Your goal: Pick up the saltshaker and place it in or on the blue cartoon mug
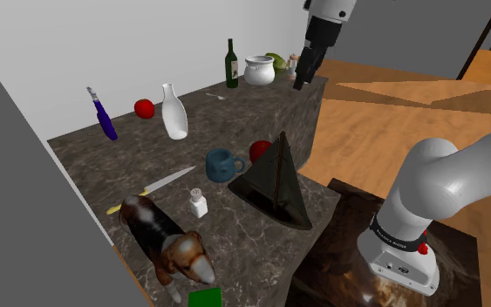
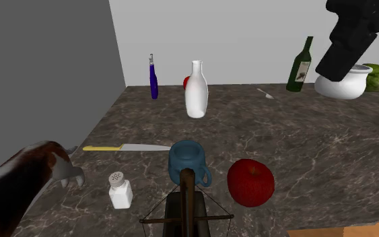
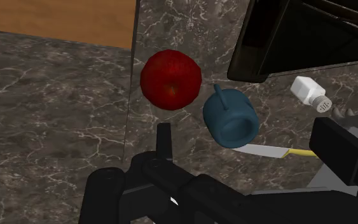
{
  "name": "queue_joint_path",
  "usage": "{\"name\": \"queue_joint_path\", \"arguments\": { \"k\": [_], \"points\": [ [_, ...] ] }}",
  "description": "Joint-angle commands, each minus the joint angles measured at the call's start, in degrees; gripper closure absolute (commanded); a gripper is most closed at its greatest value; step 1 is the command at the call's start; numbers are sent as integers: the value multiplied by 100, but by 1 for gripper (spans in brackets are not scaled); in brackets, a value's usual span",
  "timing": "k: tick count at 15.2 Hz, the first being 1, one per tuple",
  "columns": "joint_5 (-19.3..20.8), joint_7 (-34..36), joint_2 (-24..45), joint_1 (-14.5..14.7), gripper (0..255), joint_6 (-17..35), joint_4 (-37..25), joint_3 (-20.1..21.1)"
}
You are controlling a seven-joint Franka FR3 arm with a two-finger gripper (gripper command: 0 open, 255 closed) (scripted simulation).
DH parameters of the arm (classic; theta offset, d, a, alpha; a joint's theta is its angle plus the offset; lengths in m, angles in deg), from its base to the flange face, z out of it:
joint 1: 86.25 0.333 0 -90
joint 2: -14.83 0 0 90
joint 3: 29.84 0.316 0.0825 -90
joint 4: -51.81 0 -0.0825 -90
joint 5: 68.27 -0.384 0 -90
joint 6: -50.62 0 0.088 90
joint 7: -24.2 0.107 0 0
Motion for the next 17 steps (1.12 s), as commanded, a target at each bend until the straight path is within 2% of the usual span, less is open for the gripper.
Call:
{"name": "queue_joint_path", "arguments": {
  "k": [1,9,17],
  "points": [
    [0,0,0,0,0,0,0,0],
    [-244,753,882,265,0,778,108,849],
    [-262,1545,2118,459,0,1485,-186,1653]
  ]
}}
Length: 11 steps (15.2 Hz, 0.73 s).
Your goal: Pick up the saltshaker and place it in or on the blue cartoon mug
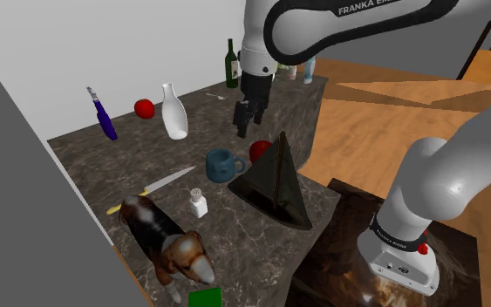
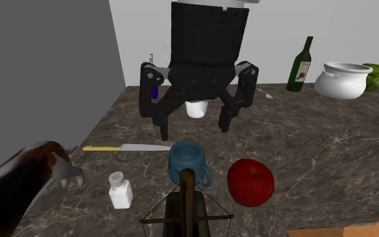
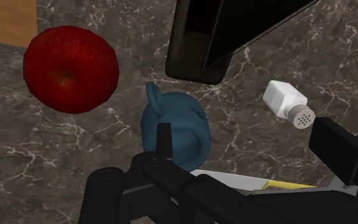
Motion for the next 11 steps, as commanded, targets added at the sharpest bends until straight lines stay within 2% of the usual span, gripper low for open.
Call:
{"name": "queue_joint_path", "arguments": {
  "k": [1,6,11],
  "points": [
    [30,243,374,47,0,173,-142,218],
    [251,812,1318,138,0,512,-558,668],
    [658,1443,2362,284,0,735,-1131,1019]
  ]
}}
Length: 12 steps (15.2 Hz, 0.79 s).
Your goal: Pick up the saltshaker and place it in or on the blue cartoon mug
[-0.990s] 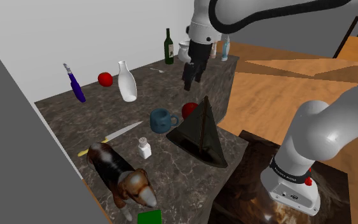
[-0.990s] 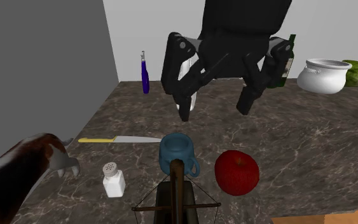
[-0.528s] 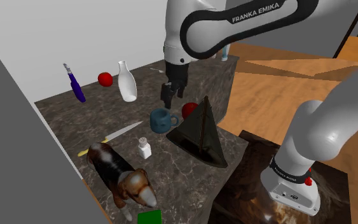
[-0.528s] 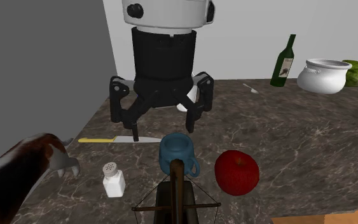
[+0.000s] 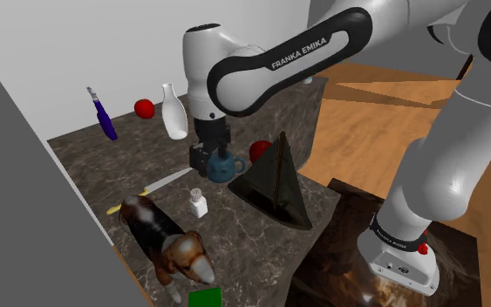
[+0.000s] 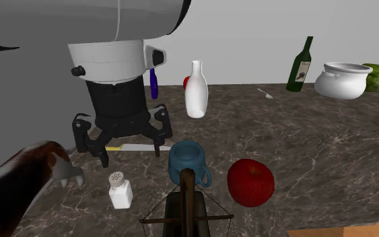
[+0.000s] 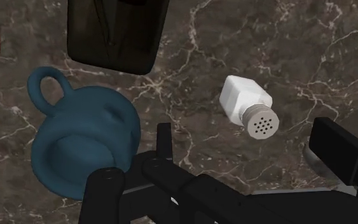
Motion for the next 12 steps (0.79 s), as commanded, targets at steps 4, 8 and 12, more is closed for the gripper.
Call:
{"name": "queue_joint_path", "arguments": {
  "k": [4,8,12],
  "points": [
    [525,643,1148,232,0,140,-712,231],
    [610,717,1317,275,0,352,-641,216],
    [706,782,1488,295,0,669,-478,196]
  ]
}}
